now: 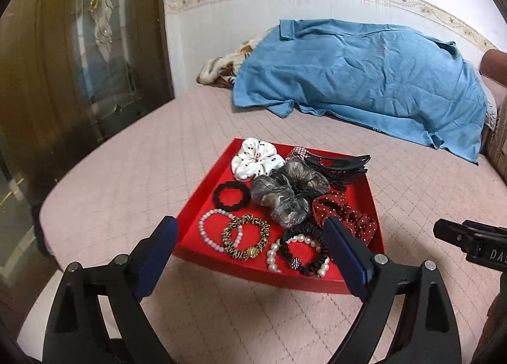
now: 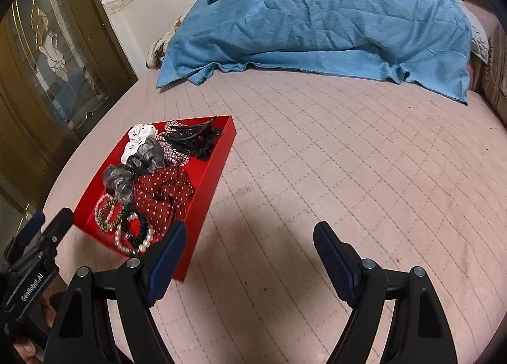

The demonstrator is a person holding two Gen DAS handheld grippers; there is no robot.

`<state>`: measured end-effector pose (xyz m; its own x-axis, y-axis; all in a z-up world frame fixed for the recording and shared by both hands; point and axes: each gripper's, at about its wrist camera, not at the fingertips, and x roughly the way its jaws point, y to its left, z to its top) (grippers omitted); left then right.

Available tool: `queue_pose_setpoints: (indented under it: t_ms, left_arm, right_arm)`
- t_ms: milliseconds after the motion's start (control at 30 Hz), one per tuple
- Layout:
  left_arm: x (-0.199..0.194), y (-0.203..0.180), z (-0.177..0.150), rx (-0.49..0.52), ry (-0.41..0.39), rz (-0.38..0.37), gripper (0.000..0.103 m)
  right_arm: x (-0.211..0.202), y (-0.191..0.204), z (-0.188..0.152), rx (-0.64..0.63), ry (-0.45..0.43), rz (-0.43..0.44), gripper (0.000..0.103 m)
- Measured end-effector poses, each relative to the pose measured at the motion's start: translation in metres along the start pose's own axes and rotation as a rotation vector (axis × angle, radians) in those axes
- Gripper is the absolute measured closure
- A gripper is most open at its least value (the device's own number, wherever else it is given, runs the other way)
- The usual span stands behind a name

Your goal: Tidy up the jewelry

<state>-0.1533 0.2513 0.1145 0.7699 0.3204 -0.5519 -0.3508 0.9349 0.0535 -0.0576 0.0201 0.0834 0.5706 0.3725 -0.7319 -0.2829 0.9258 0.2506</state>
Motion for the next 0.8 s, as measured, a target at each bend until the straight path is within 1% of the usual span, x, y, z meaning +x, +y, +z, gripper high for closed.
queue_pose_setpoints:
  t_ms: [167,300,433,533,800]
  left_arm:
    - [-0.027,-0.008,0.003,0.013,-0.031,0.041,0.011]
    - [-0.041,-0.009,0.008,-0.014,-0.018,0.015,0.011]
    - [-0.054,-0.004,0.01,-0.067,-0.004,0.013,0.01]
    - [-0.06,-0.002,0.01,-0.089,0.007,0.008,0.01]
    - [-0.069,-0.011,0.004,-0.042,0.016,0.03,0.01]
  right_arm:
    - [-0.019,0.0,-0.01,-0.024,-0.04,-0.012,0.017]
    - [-0.034,-0.001,-0.014,-0.025,-0.07,-0.004,0.017]
    - [-0.051,-0.002,-0.018,-0.03,-0.102,0.0,0.015]
    - [-0.059,0.0,-0.022,-0.043,-0.12,-0.007,0.014]
    - [-0.074,0.002,-0.034,-0.065,-0.144,-0.022,0.013]
